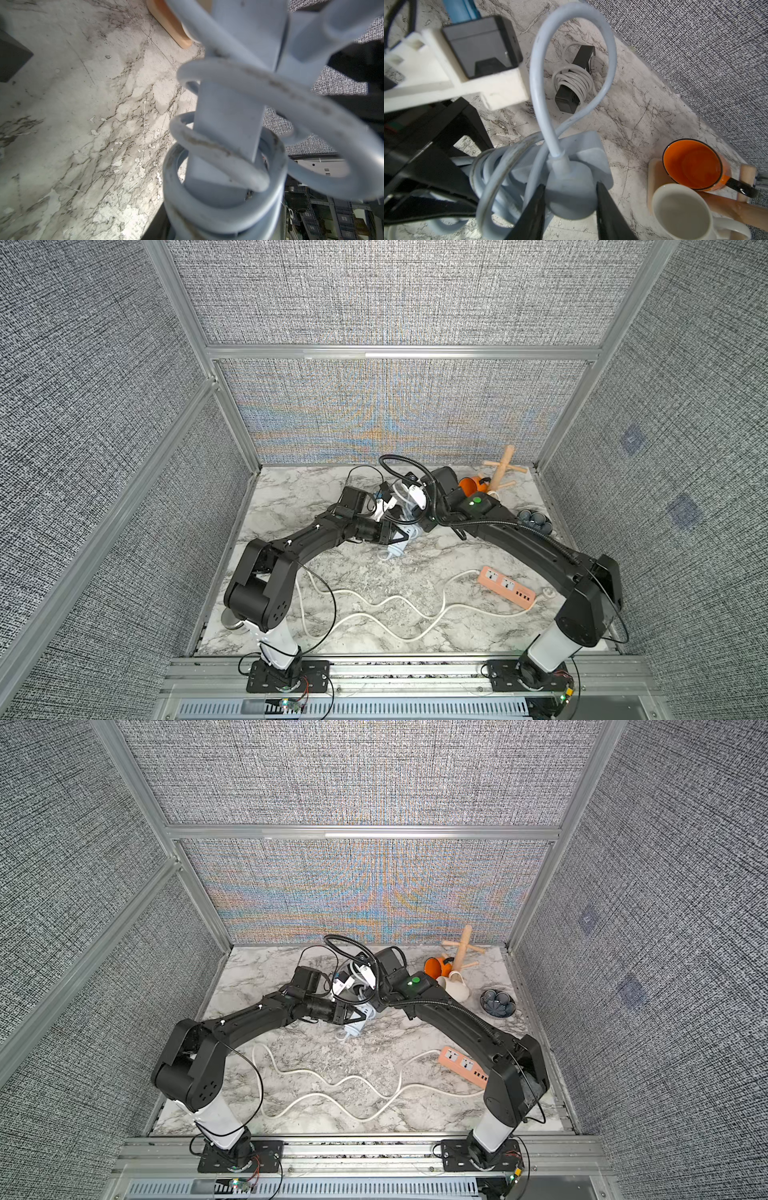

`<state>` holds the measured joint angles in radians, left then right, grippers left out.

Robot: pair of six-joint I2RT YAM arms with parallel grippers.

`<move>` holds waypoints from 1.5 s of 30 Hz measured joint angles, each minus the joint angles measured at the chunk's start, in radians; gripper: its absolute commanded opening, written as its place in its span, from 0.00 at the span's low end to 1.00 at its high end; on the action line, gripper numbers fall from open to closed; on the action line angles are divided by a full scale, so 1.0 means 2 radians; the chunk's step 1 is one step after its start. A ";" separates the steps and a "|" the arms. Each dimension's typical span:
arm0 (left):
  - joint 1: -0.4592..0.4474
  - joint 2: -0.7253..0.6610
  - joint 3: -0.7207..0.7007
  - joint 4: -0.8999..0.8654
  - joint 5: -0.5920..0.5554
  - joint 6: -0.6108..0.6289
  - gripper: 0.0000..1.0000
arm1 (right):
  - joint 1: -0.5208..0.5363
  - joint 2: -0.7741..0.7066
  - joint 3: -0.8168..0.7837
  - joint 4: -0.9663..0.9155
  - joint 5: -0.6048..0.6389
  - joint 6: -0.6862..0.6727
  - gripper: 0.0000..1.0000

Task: Unwrap the cord wrapped around the power strip
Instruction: Remove the plug from the socket, then unwrap the power cord from the power strip.

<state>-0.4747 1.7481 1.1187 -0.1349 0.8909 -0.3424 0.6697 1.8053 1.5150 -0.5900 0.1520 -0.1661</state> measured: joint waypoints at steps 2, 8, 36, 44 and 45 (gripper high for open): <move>0.000 0.002 0.003 -0.008 -0.023 -0.019 0.00 | -0.018 -0.009 0.000 0.001 -0.033 0.015 0.00; 0.005 0.002 -0.001 -0.071 -0.103 -0.039 0.00 | -0.042 -0.024 0.011 0.034 -0.111 0.051 0.00; 0.028 -0.079 -0.050 -0.038 -0.136 -0.043 0.00 | -0.114 -0.070 -0.102 0.073 -0.145 0.185 0.08; 0.047 -0.144 -0.075 -0.037 -0.234 -0.074 0.00 | -0.115 -0.096 -0.201 0.043 -0.099 0.196 0.07; 0.056 -0.151 -0.079 -0.037 -0.242 -0.080 0.00 | -0.116 -0.098 -0.207 0.038 -0.088 0.197 0.07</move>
<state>-0.3630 1.4460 0.9615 -0.2085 0.4065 -0.5018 0.4374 1.6096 1.1011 -0.5133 -0.0242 0.2272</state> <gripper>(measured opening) 0.351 0.378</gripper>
